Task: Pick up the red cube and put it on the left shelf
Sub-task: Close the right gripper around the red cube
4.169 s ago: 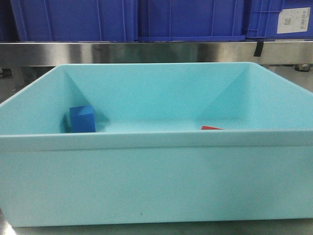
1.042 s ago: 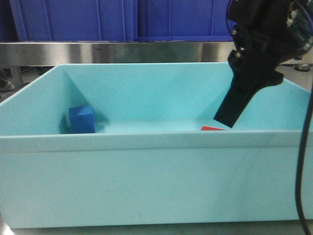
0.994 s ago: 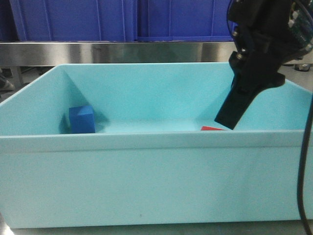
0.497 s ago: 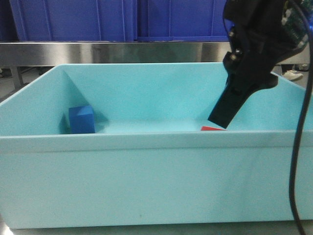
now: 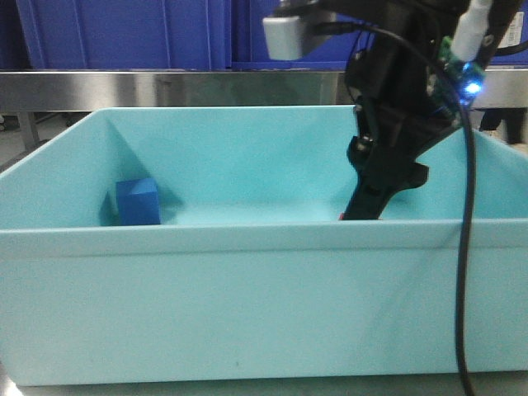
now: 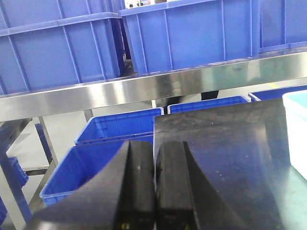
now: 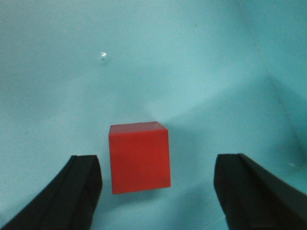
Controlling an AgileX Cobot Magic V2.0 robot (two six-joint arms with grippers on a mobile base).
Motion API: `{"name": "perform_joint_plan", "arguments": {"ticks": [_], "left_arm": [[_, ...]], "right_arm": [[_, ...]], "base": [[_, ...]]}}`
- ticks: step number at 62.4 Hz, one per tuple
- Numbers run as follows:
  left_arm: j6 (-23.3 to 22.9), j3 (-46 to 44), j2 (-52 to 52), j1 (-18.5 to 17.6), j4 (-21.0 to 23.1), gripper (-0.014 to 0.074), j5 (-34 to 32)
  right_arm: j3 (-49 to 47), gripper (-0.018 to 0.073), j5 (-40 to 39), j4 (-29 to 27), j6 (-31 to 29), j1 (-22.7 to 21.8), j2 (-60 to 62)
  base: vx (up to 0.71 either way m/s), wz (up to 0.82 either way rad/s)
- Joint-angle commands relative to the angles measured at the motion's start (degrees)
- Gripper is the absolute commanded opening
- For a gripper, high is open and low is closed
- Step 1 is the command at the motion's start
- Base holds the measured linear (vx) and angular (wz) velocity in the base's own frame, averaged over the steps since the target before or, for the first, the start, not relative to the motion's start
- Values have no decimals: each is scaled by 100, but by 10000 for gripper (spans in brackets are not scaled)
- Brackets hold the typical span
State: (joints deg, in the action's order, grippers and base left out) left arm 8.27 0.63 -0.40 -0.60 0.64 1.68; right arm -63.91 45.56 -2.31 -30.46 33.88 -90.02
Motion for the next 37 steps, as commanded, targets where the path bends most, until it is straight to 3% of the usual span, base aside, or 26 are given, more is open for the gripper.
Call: {"name": "perform_joint_plan", "arguments": {"ticks": [1, 37], "left_arm": [[3, 126, -15, -7, 27, 106, -516], [3, 126, -15, -7, 27, 106, -516]], "right_arm": [[-272, 596, -176, 61, -62, 4, 65], [-306, 596, -164, 50, -62, 6, -424]], "base": [[0, 0], [0, 0]]}}
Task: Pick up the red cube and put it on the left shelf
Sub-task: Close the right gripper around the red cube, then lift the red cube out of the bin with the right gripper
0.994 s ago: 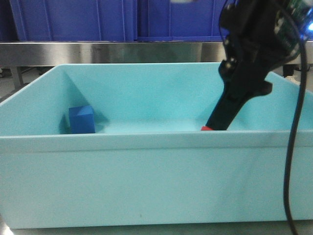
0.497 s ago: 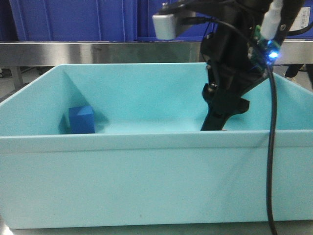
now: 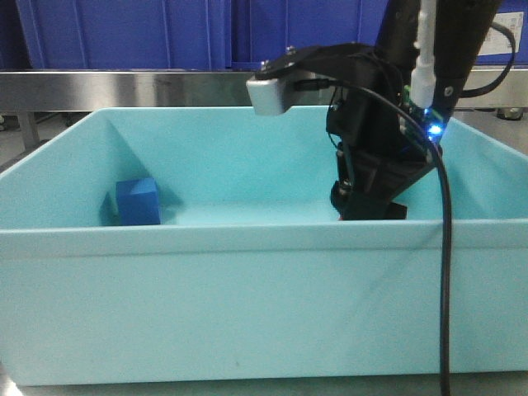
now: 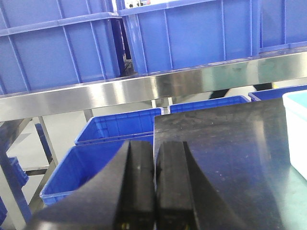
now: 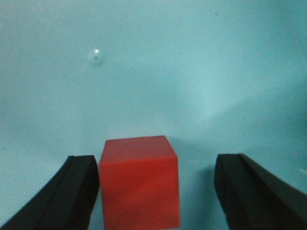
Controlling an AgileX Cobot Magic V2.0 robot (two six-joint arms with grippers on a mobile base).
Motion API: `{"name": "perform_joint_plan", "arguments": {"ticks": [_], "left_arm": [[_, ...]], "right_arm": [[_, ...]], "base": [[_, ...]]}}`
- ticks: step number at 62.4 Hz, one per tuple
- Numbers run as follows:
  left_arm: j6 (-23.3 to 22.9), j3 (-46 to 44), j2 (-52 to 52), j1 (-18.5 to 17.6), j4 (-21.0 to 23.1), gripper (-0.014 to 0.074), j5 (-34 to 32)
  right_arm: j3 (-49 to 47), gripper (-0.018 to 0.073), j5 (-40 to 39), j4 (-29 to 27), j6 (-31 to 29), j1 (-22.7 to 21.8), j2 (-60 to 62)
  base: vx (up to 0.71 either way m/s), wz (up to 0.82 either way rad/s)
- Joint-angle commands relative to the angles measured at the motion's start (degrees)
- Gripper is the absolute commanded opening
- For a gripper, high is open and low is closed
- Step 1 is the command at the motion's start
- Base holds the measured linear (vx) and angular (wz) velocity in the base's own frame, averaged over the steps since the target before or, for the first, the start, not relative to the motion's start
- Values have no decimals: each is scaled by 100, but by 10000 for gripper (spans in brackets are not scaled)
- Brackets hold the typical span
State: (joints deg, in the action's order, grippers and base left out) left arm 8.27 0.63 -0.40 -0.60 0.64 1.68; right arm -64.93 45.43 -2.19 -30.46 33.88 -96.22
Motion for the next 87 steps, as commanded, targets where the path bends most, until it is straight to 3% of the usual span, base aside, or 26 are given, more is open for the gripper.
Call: {"name": "perform_joint_plan", "arguments": {"ticks": [1, 9, 15, 32, 43, 55, 64, 73, 87], "left_arm": [[3, 126, -15, -7, 27, 106, -516], [3, 126, -15, -7, 27, 106, -516], [3, 126, -15, -7, 27, 106, -516], [3, 126, -15, -7, 27, 106, -516], [3, 126, -15, -7, 27, 106, -516], [3, 126, -15, -7, 27, 106, -516], [3, 126, -15, -7, 27, 106, -516], [3, 126, -15, -7, 27, 106, -516], [3, 126, -15, -7, 27, 106, -516]], "right_arm": [[-204, 596, -151, 38, -62, 6, 196], [-204, 584, -178, 38, -62, 6, 188], [-204, 524, -196, 38, -62, 6, 188], [-204, 203, -292, 38, -58, 6, 188], [-241, 46, -326, 38, -58, 6, 215], [-554, 59, -538, 38, 137, 6, 504], [-721, 59, -1192, 38, 586, -14, 985], [-721, 59, -1795, 26, 1057, -208, 1587], [-437, 59, -1868, -32, 1298, -536, 2507]], "base": [[0, 0], [0, 0], [0, 0], [0, 0], [0, 0], [0, 0], [0, 0], [0, 0], [0, 0]]}}
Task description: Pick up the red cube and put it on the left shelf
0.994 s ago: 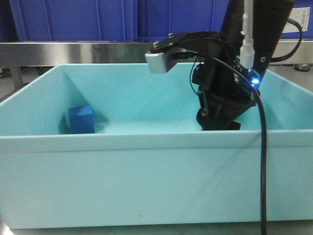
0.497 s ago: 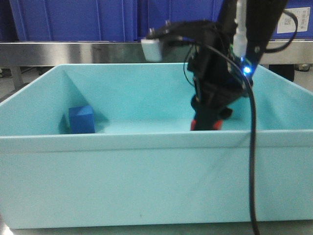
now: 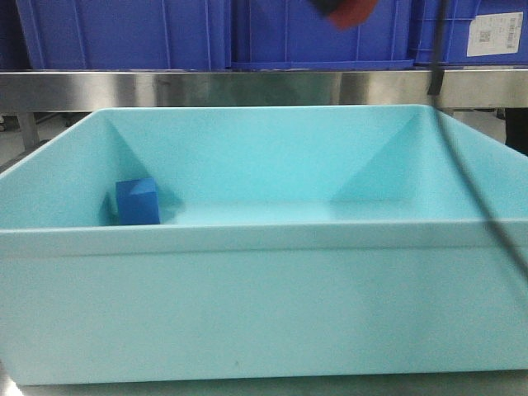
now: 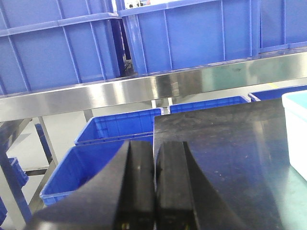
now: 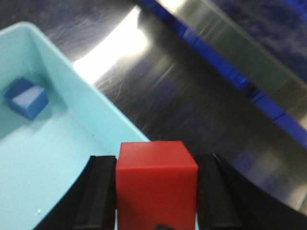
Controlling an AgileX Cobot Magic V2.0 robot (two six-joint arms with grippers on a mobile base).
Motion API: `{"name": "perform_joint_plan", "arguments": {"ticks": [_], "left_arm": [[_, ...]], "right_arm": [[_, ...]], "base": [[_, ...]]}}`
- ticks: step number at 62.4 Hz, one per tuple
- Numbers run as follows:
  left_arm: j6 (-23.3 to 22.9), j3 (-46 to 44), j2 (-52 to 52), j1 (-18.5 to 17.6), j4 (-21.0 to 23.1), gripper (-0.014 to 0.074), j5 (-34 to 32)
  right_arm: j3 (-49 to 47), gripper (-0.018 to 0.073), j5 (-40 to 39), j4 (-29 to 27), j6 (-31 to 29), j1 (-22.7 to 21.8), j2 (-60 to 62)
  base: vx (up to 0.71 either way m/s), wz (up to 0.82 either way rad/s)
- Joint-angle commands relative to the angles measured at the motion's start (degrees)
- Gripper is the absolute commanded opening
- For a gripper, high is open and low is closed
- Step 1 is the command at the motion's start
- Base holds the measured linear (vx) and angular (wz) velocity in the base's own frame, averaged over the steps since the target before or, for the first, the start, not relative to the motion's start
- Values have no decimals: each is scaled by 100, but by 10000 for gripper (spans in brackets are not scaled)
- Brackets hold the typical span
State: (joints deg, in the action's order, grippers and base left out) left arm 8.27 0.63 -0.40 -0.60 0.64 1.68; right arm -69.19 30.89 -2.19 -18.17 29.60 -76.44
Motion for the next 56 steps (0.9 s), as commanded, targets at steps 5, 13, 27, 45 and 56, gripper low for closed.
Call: {"name": "perform_joint_plan", "arguments": {"ticks": [5, 13, 27, 45, 56], "left_arm": [[3, 126, -15, -7, 27, 106, -516], [3, 126, -15, -7, 27, 106, -516], [3, 126, -15, -7, 27, 106, -516], [3, 126, -15, -7, 27, 106, -516], [3, 126, -15, -7, 27, 106, -516]], "right_arm": [[288, 59, -494, -49, 69, -153, 927], [931, 59, -817, -191, 69, -173, 1585], [2173, 59, -1202, -583, 69, -173, 2739], [3459, 59, -1454, -748, 69, -293, 3899], [3824, 59, -1509, -1059, 69, -893, 4325]], "base": [[0, 0], [0, 0], [0, 0], [0, 0], [0, 0]]}}
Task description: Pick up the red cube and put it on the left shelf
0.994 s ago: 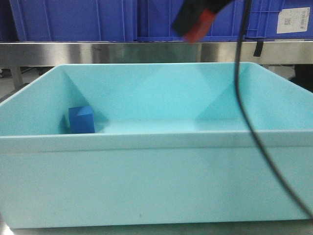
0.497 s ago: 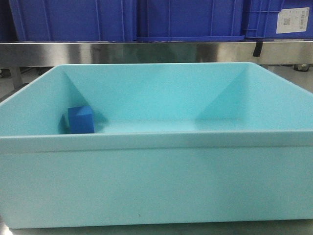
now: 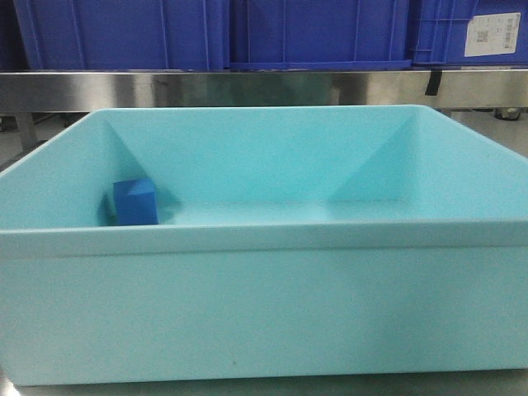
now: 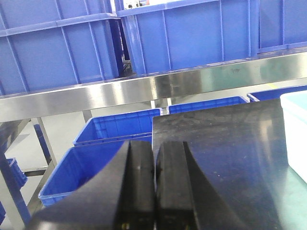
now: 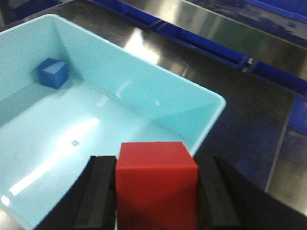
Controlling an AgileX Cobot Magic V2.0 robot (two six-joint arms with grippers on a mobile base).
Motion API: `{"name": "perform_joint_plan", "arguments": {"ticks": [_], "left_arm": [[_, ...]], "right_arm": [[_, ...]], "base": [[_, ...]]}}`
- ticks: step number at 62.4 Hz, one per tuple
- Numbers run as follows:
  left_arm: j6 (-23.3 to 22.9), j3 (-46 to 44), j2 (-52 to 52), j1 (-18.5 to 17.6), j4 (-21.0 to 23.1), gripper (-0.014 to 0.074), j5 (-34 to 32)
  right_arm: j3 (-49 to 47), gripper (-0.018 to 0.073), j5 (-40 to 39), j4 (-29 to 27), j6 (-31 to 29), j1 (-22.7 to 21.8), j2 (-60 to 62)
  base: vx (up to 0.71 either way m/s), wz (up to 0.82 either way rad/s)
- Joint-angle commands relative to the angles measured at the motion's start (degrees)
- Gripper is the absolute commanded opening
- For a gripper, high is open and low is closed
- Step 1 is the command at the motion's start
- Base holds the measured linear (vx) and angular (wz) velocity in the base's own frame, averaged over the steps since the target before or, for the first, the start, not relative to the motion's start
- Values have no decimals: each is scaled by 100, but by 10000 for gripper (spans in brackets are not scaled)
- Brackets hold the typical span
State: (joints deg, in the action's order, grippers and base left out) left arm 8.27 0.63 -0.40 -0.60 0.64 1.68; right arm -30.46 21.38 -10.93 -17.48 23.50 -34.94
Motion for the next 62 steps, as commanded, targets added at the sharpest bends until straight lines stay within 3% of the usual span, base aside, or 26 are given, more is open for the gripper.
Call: {"name": "perform_joint_plan", "arguments": {"ticks": [1, 18, 62], "left_arm": [[3, 126, -15, -7, 27, 106, -516], [3, 126, -15, -7, 27, 106, -516], [3, 126, -15, -7, 27, 106, -516]], "right_arm": [[-31, 59, -552, -202, 0, -355, 225], [121, 59, -490, -248, 0, -820, 609], [121, 59, -368, -248, 0, -821, 609]], "base": [[0, 0], [0, 0], [0, 0]]}}
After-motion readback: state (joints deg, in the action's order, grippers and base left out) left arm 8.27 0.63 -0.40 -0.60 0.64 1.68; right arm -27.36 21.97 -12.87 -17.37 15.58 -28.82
